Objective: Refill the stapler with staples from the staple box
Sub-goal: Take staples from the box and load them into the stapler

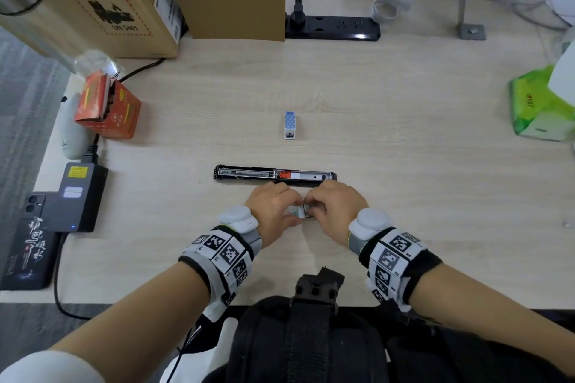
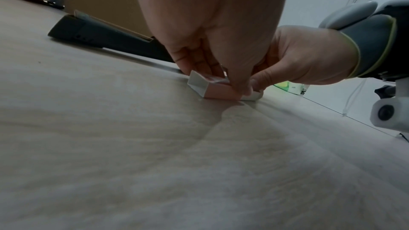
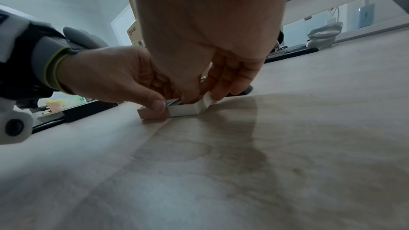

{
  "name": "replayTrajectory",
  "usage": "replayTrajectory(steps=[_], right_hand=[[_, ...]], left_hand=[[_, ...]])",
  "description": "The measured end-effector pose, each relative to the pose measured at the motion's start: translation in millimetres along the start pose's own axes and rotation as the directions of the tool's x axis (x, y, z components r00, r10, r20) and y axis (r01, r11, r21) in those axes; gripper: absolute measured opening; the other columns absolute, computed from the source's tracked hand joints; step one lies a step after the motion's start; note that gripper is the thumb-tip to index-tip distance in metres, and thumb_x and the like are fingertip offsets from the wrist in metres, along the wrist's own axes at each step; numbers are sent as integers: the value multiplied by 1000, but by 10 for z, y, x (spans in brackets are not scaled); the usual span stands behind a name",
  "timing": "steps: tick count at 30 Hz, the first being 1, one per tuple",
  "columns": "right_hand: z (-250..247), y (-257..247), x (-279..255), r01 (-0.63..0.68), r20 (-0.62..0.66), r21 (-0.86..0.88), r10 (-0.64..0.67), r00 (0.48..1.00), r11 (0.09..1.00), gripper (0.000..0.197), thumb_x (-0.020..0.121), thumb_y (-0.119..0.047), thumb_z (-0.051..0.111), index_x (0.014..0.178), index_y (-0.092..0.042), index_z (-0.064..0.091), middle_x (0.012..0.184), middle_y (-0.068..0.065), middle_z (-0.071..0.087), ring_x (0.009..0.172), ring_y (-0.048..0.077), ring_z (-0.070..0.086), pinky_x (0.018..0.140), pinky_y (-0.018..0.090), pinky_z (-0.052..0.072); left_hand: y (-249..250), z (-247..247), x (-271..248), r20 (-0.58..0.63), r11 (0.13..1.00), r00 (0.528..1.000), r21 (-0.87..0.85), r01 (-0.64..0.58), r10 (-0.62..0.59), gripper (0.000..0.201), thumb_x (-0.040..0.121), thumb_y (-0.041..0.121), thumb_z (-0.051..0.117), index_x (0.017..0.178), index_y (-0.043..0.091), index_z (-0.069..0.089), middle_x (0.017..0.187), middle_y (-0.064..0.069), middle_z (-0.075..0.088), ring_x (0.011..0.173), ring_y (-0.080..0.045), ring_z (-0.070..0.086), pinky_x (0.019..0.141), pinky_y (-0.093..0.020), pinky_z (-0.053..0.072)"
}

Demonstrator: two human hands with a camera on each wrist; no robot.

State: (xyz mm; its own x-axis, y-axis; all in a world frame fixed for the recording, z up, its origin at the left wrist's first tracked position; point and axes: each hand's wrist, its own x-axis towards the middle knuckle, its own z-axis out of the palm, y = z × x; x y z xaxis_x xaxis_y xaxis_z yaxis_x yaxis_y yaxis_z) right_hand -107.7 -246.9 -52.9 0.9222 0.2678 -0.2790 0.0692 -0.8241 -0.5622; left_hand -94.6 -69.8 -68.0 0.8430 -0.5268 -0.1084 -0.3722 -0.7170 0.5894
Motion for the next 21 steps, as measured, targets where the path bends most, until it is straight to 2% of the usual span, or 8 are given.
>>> replayTrajectory(steps=[4, 9, 12, 17, 19, 21], right_hand=[[-11, -20, 9, -1, 29, -14, 2, 1000, 1000, 15, 81, -15, 63, 94, -21, 67, 95, 5, 59, 91, 29, 55, 78, 36, 44], [-21, -38, 28, -15, 82, -70, 20, 996, 997, 18, 84, -19, 61, 102, -19, 67, 105, 5, 58, 100, 29, 51, 82, 37, 43], [-30, -47, 29, -27, 83, -46, 31, 996, 999, 16, 84, -18, 60, 98, -18, 65, 105, 5, 58, 101, 26, 50, 83, 37, 43], [-81, -57, 28, -25, 88, 20, 23, 996, 999, 3, 80, -18, 63, 82, -20, 64, 89, -3, 57, 87, 20, 52, 73, 30, 40], [-132, -69, 18, -45, 99, 73, 38, 994, 996, 5, 79, -19, 65, 77, -22, 63, 81, -7, 58, 78, 16, 54, 69, 29, 42], [-190, -62, 11, -69, 46, 154, 62, 997, 986, 8, 78, -19, 67, 74, -24, 63, 75, -9, 62, 72, 14, 58, 66, 27, 46]], left_hand=[[0, -30, 34, 20, 1000, 1000, 20, 20, -20, 31, 71, 27, 76, 98, 14, 67, 93, -8, 67, 86, -31, 56, 76, -37, 39], [21, -35, 18, 11, 998, 998, -10, 55, -55, 31, 75, 30, 73, 100, 16, 65, 97, -5, 67, 92, -27, 56, 81, -35, 36], [34, -55, 12, 13, 998, 998, -25, 63, -62, 30, 75, 29, 73, 100, 17, 61, 98, -2, 66, 92, -24, 55, 79, -32, 35], [42, -78, 21, 42, 999, 998, 0, 48, -48, 31, 75, 32, 71, 98, 20, 54, 95, 1, 64, 86, -23, 54, 75, -33, 36], [32, -84, 25, 68, 998, 996, 14, 53, -54, 33, 76, 34, 70, 100, 22, 52, 97, 2, 63, 88, -23, 54, 76, -34, 38], [44, -110, 28, 101, 997, 992, 6, 73, -73, 36, 76, 35, 69, 106, 24, 52, 102, 3, 63, 93, -21, 54, 81, -35, 41]])
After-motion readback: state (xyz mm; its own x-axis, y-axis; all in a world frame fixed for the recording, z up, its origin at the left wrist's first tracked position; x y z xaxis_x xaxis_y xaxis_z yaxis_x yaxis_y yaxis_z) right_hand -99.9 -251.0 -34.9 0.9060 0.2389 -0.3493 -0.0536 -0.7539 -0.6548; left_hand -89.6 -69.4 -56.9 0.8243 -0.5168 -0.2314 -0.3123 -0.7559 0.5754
